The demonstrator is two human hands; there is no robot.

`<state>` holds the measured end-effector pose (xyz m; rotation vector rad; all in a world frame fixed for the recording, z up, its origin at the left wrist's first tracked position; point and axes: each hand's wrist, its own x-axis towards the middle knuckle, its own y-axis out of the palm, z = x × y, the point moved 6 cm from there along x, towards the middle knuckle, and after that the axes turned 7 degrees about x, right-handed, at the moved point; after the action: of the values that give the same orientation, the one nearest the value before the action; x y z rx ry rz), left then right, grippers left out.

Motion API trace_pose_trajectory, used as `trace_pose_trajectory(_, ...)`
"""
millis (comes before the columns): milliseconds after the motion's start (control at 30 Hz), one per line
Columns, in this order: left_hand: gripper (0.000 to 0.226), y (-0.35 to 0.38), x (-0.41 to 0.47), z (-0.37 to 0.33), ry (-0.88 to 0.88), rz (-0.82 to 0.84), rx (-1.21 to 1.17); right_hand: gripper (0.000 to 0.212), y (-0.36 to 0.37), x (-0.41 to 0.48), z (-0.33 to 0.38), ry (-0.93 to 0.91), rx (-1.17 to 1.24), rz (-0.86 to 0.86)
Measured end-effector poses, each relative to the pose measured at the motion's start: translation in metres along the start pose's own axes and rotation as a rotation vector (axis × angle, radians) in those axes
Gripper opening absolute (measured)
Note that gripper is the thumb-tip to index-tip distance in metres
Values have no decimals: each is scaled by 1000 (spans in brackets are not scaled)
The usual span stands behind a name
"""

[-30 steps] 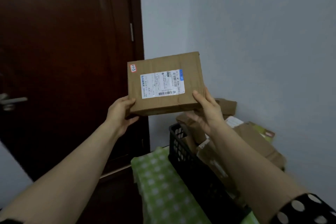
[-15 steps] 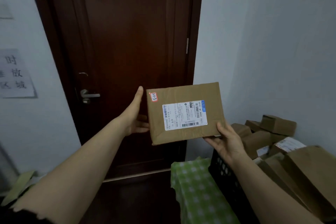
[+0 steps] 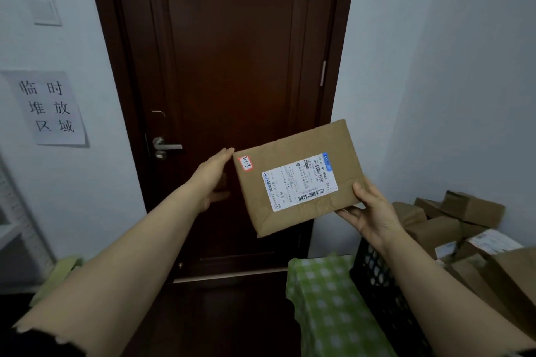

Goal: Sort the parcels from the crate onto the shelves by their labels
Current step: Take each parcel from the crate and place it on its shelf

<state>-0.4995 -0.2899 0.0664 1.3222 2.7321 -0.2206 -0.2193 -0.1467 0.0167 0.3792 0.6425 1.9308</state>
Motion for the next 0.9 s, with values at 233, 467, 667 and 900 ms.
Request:
trace_pose_trajectory(233,35,-10,-5,-13,196,-57,33,43,19,8,-4,-56,-5,-31)
trace_pose_trajectory(467,45,-21,-19,-15,458,-68,219,44,70,17,-10,-86,123,-104)
trace_pose_trajectory(667,44,-57,-16,-11,427,-145,-55,71,152,14,-29,-19,-25,187)
trace_pose_trajectory(900,49,-121,-32,-4,377,-195,-82,75,204,11,-71,9,-165,251)
